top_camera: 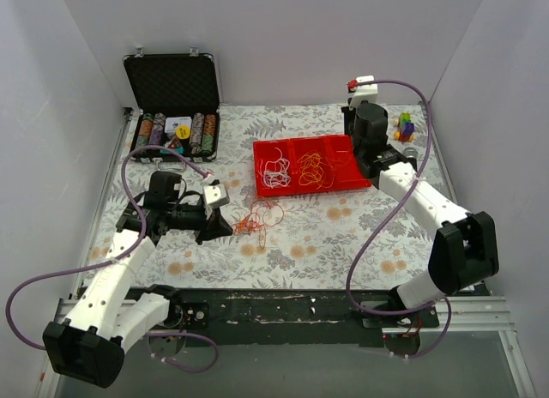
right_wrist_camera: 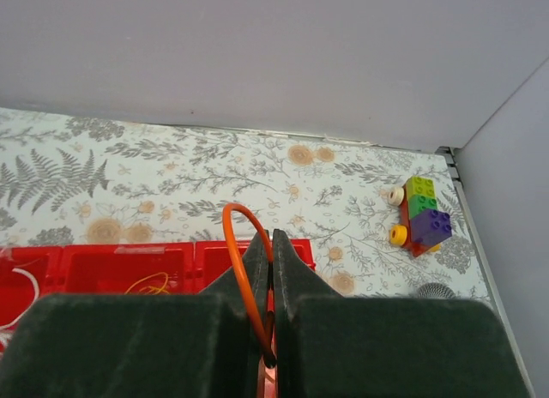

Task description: Untangle the cables

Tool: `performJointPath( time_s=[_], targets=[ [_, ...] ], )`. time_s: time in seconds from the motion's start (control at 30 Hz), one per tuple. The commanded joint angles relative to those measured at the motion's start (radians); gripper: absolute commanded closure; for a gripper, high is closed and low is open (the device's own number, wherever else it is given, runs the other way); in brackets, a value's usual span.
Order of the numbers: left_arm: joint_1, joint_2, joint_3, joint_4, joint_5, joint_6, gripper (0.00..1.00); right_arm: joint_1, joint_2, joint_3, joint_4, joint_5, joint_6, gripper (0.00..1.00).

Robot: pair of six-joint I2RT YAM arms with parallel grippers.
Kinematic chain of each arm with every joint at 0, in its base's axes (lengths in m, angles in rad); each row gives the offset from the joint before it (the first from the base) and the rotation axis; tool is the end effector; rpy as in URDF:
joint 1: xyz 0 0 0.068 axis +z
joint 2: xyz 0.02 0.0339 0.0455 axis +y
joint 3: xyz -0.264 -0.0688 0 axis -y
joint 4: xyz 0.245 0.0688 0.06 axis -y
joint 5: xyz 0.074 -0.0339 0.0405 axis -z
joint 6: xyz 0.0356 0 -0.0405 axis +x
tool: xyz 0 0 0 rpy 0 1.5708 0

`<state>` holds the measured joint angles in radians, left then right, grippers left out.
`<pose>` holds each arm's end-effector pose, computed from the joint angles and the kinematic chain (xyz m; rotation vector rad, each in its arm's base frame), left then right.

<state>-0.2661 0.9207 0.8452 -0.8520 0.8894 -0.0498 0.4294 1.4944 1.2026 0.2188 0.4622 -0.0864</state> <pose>0.1537 -0.0706 0.2878 0.6304 2.3171 -1.2404 0.3315 0.1343 0.3560 -0.0697 1.6359 -0.1171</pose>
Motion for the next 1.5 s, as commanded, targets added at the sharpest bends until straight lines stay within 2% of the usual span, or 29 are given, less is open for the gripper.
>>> performJointPath(
  time_s=[0.0,0.2,0.63,0.83,0.87,0.9,0.97,1.07,1.23,1.3,1.43,1.47],
  targets=[
    [-0.002,0.01,0.078,-0.131,0.112,0.096,1.0,-0.012,0.02,-0.029,0.178,0.09,-0.027,0.99],
    [-0.002,0.033,0.129,-0.183,0.151,0.114,1.0,-0.046,0.082,-0.034,0.186,0.061,-0.023,0.99],
    [-0.001,0.03,0.146,-0.137,0.163,0.073,1.0,-0.084,0.254,0.04,-0.085,-0.022,0.163,0.99],
    [-0.002,0.026,0.153,-0.127,0.16,0.062,1.0,-0.092,0.346,0.166,-0.288,-0.043,0.208,0.62],
    [-0.001,0.024,0.156,-0.125,0.161,0.061,1.0,-0.092,0.349,0.178,-0.297,-0.048,0.208,0.49],
    [-0.002,0.024,0.158,-0.124,0.163,0.057,1.0,-0.092,0.343,0.187,-0.303,-0.051,0.205,0.41],
    [0.001,0.02,0.16,-0.119,0.163,0.057,1.0,-0.092,0.333,0.215,-0.34,-0.046,0.208,0.37],
    [-0.001,0.015,0.16,-0.11,0.161,0.03,1.0,-0.092,0.276,0.22,-0.369,-0.037,0.235,0.36],
    [-0.001,0.006,0.149,-0.072,0.151,0.008,1.0,-0.083,0.028,0.048,-0.228,-0.137,0.267,0.3],
    [-0.002,0.004,0.143,-0.045,0.141,-0.002,1.0,-0.075,-0.06,-0.026,-0.147,-0.282,0.24,0.28],
    [-0.001,0.001,0.132,0.06,0.085,-0.079,1.0,-0.028,-0.238,-0.204,-0.027,-0.667,0.162,0.25],
    [-0.001,0.004,0.135,0.077,0.08,-0.088,1.0,0.001,-0.282,-0.25,-0.01,-0.725,0.14,0.15]
  ],
)
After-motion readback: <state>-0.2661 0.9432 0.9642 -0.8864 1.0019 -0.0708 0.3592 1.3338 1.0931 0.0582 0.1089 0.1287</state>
